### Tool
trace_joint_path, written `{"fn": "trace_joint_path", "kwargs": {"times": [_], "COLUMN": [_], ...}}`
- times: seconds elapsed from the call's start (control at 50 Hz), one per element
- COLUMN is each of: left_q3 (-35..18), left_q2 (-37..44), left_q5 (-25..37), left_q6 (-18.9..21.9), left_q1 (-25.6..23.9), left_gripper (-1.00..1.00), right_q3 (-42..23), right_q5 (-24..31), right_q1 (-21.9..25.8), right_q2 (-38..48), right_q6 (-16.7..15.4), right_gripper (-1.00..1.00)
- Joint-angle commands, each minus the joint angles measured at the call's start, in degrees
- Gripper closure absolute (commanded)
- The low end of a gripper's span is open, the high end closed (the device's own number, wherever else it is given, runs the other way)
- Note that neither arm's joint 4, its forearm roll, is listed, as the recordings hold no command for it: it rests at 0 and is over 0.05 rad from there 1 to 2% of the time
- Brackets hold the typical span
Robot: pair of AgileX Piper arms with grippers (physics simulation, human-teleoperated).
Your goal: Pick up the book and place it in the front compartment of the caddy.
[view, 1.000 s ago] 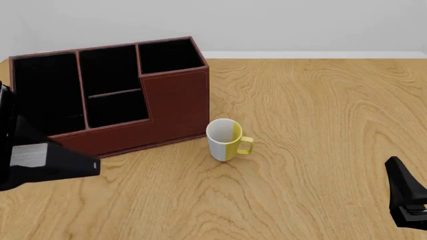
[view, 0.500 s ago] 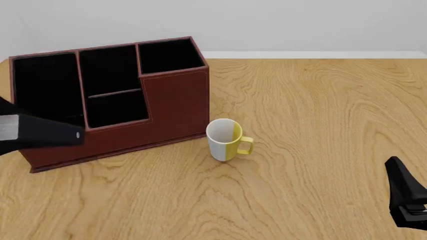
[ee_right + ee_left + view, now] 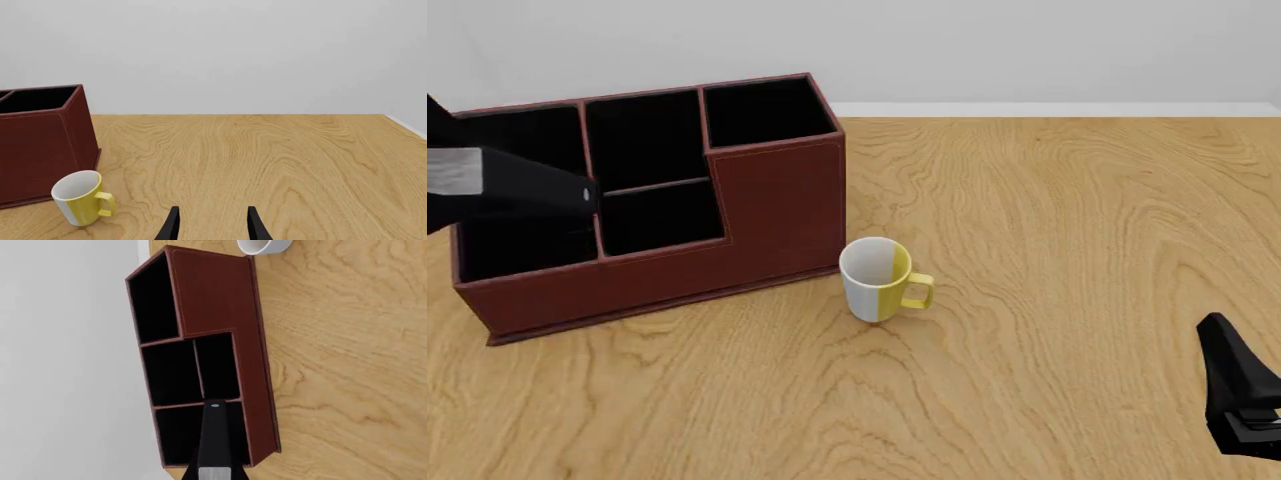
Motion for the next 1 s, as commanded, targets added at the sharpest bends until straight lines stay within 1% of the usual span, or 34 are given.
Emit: {"fn": "trace_joint_path", "kwargs": {"times": [0.02,0.04,0.14,0.18,0.2,0.3,0.42,0.54,0.84,1.0], "left_q3": [-0.35,0.82,0.43,1.22,2.65,0.85,2.12,-0.11,-1.26,-3.48], "left_q2": [3.20,3.20,5.03,5.29,5.12,7.49,9.39,11.64,14.43,17.05], "left_q5": [-6.10,-7.82,-10.20,-12.03,-14.13,-14.95,-19.36,-19.68,-22.24,-23.08], "left_q6": [2.50,3.98,4.87,6.30,8.06,6.83,9.14,7.97,8.66,7.45], "left_q1": [0.38,1.62,2.92,4.29,5.73,5.38,8.77,7.86,7.40,6.25], "left_gripper": [1.00,1.00,1.00,1.00,1.00,1.00,1.00,1.00,1.00,1.00], "right_q3": [0.00,0.00,0.00,0.00,0.00,0.00,0.00,0.00,0.00,0.00], "right_q5": [0.00,0.00,0.00,0.00,0.00,0.00,0.00,0.00,-0.01,-0.01], "right_q1": [0.00,0.00,0.01,0.00,0.00,0.00,0.00,0.01,-0.02,0.00], "right_q2": [-0.01,0.01,0.01,0.00,0.00,0.01,0.01,-0.01,0.03,0.02], "right_q6": [0.01,0.00,0.00,0.01,0.01,0.01,0.01,0.00,-0.04,0.00], "right_gripper": [-1.00,-1.00,-1.00,-1.00,-1.00,-1.00,-1.00,-1.00,-1.00,-1.00]}}
